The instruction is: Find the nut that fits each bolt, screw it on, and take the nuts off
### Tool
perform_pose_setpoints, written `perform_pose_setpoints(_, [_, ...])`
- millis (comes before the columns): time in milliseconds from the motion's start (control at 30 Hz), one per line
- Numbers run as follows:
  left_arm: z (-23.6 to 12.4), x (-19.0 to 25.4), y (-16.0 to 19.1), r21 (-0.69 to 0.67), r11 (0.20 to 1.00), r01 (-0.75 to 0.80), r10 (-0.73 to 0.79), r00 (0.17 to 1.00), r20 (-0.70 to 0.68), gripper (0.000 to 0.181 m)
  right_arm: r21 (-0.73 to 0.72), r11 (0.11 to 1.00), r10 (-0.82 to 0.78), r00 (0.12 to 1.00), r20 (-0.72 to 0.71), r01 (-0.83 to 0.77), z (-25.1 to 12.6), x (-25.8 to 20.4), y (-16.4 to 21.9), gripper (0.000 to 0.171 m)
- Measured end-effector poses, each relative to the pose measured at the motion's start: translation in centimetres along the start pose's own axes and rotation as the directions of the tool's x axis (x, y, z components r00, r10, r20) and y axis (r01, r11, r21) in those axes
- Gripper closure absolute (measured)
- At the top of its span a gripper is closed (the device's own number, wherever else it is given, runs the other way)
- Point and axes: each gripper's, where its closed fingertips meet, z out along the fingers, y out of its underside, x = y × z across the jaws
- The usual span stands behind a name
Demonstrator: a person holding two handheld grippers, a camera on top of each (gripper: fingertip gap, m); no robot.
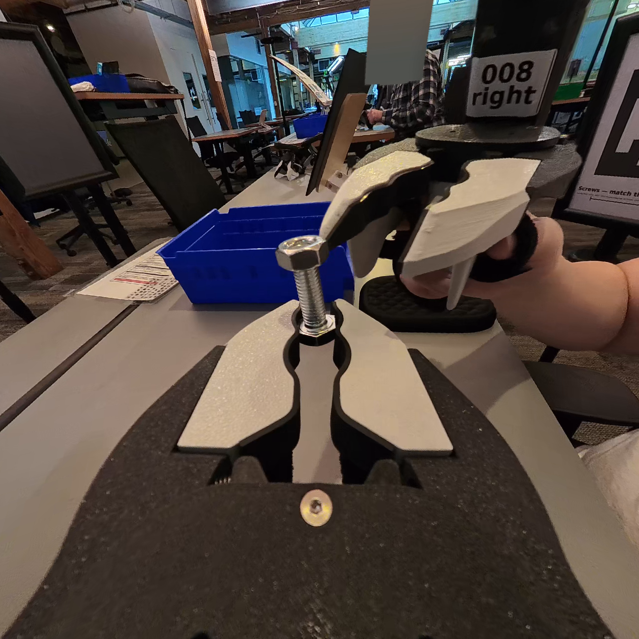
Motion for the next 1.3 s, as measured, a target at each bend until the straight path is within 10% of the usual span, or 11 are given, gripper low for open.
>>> perform_pose_setpoints(1300, [0.0,0.2,-0.2,0.005,1.0,-0.014,0.014,1.0,-0.009,0.167,0.014,0.999,0.028,1.0,0.011,-0.028,0.9,0.1,-0.6,0.132])
